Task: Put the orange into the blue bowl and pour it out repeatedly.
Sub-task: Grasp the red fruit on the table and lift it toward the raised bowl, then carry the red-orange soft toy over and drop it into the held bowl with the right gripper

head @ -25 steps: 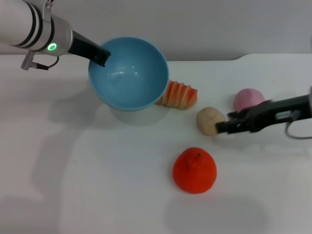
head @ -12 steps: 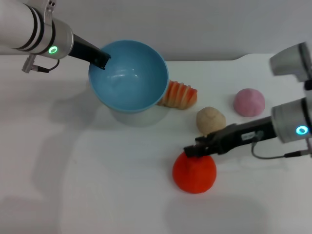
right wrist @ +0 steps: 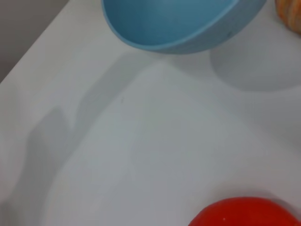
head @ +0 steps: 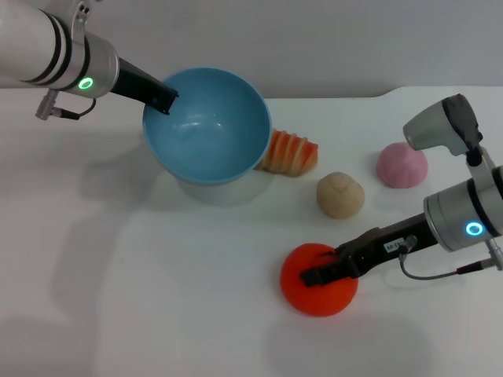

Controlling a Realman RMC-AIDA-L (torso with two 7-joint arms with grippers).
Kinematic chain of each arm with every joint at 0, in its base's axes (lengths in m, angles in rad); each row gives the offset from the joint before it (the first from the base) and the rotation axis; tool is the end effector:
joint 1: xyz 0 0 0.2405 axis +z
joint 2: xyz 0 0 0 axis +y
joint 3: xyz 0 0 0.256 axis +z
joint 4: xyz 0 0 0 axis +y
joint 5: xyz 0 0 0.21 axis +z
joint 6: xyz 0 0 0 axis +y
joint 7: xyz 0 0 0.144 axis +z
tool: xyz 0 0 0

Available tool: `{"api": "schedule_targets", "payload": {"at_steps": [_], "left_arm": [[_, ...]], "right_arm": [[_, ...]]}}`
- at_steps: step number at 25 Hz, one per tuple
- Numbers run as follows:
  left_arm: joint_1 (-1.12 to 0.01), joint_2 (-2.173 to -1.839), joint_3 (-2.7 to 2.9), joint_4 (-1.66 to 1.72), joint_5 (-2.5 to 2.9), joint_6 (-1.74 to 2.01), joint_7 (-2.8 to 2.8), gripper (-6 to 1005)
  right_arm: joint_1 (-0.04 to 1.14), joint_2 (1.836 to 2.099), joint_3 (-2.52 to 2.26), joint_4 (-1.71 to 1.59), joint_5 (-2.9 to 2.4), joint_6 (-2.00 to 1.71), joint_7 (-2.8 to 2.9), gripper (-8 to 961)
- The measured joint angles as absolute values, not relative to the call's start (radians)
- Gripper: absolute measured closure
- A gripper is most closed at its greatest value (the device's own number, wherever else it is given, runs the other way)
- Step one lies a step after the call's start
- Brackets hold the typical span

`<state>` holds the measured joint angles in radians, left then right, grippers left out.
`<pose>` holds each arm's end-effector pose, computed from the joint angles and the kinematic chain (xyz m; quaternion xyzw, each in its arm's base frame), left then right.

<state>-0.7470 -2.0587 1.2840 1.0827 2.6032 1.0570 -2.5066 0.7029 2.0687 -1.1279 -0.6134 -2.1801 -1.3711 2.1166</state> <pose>-0.1698 0.4402 0.0091 -0.8968 -0.2887 0.0599 0.3299 0.2329 0.3467 -0.0622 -0.9085 0.4176 0.0132 0.0111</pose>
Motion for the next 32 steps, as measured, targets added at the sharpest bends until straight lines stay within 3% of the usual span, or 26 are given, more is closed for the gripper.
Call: {"api": "schedule_targets", "payload": {"at_steps": [7,10,18,32], "left_arm": [[-0.746,-2.059,1.284,1.084,2.603,1.052,-2.507,1000],[-0.746,-2.059,1.284,1.083,2.603,1.047,-2.506,1000],[-0.745,-2.059,1.297,1.084,2.603,1.046,-2.506,1000],[-0.755,-2.057,1.302,1.082,2.605,1.093,-2.498,1000]], "right_arm": [[0.687,2.072,-1.129,-0.629,-2.178,-1.338,2.112,451],[0.685,2.073,-1.13,-0.626,-2.174,-1.326,2.111,676],[0.644,2.072,-1.124,-0.688,-2.039,-1.359,2.02,746],[0.508,2.068,-1.084,-1.189,-1.85,-1.533,2.045,829]]}}
